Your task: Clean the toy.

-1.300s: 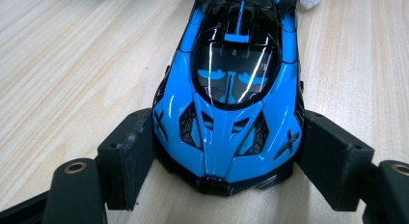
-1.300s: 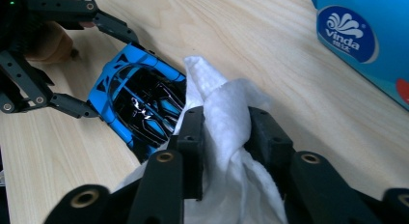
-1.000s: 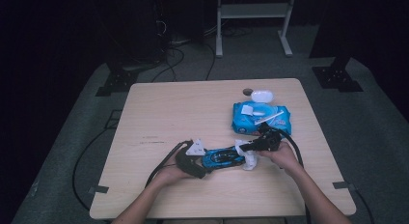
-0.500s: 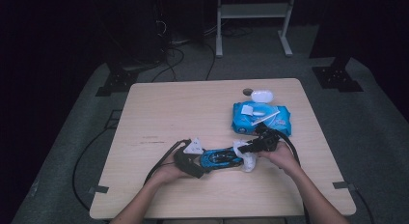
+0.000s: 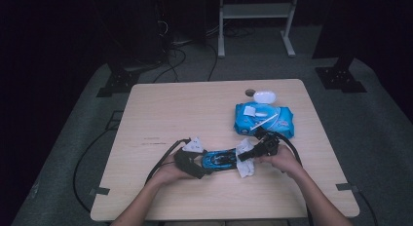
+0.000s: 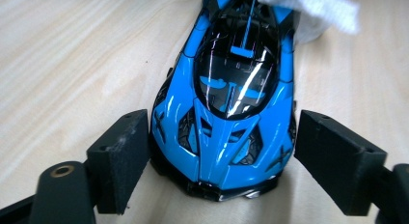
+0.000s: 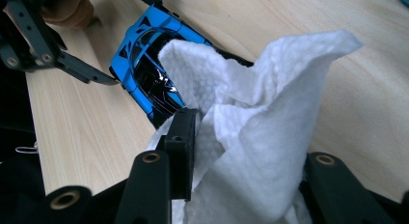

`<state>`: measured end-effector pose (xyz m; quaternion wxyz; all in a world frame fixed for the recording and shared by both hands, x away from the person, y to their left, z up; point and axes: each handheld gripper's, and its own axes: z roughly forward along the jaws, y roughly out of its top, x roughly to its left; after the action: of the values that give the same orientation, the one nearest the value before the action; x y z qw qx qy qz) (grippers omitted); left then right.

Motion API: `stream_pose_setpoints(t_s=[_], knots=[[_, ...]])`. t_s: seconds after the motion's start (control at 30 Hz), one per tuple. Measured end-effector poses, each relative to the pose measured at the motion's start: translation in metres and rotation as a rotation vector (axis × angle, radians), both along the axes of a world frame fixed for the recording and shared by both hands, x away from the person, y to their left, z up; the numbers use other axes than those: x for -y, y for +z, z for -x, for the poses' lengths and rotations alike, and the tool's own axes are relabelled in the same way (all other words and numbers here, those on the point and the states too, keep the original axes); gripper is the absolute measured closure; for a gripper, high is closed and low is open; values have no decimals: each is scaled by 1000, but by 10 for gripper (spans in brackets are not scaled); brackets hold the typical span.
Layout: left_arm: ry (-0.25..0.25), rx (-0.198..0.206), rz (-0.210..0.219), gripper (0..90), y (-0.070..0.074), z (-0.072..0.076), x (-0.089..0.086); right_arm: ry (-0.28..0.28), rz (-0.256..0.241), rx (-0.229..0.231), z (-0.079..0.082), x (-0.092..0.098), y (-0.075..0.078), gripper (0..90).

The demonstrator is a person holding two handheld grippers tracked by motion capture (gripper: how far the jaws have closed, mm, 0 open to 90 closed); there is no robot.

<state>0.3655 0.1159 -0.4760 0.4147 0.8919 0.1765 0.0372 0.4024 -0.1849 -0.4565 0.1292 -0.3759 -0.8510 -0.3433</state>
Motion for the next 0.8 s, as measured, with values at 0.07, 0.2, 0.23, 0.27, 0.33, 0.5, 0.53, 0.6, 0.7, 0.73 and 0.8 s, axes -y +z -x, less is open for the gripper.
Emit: stream_pose_setpoints(t_s=[0.07,0.2,0.23,0.27,0.33,0.5,0.53,0.6,0.7,0.73,0.8], knots=[[8,-15,7,193,-1,-2,-3,0,-4,6,1,2,0,614],[18,-75,45,191,-1,-6,-6,5,-7,52,4,2,-1,618],[20,-87,53,191,-2,-7,-7,5,-7,77,6,2,-1,619],[21,-96,58,191,-2,-8,-7,5,-7,77,6,2,-1,619],[22,-115,63,185,-3,-9,-7,5,-4,94,9,2,0,620],[21,-156,84,188,-4,-12,-9,10,-7,161,16,2,0,620],[21,-163,90,188,-4,-12,-9,12,-6,179,18,2,0,620],[17,-170,93,188,-4,-13,-9,20,-10,227,23,2,0,619],[10,-196,118,214,-5,-13,-8,32,-10,326,34,3,0,618],[6,-198,122,214,-5,-13,-8,32,-10,326,34,3,0,618],[-6,-206,129,240,-6,-13,-7,42,-10,390,40,3,-1,617]])
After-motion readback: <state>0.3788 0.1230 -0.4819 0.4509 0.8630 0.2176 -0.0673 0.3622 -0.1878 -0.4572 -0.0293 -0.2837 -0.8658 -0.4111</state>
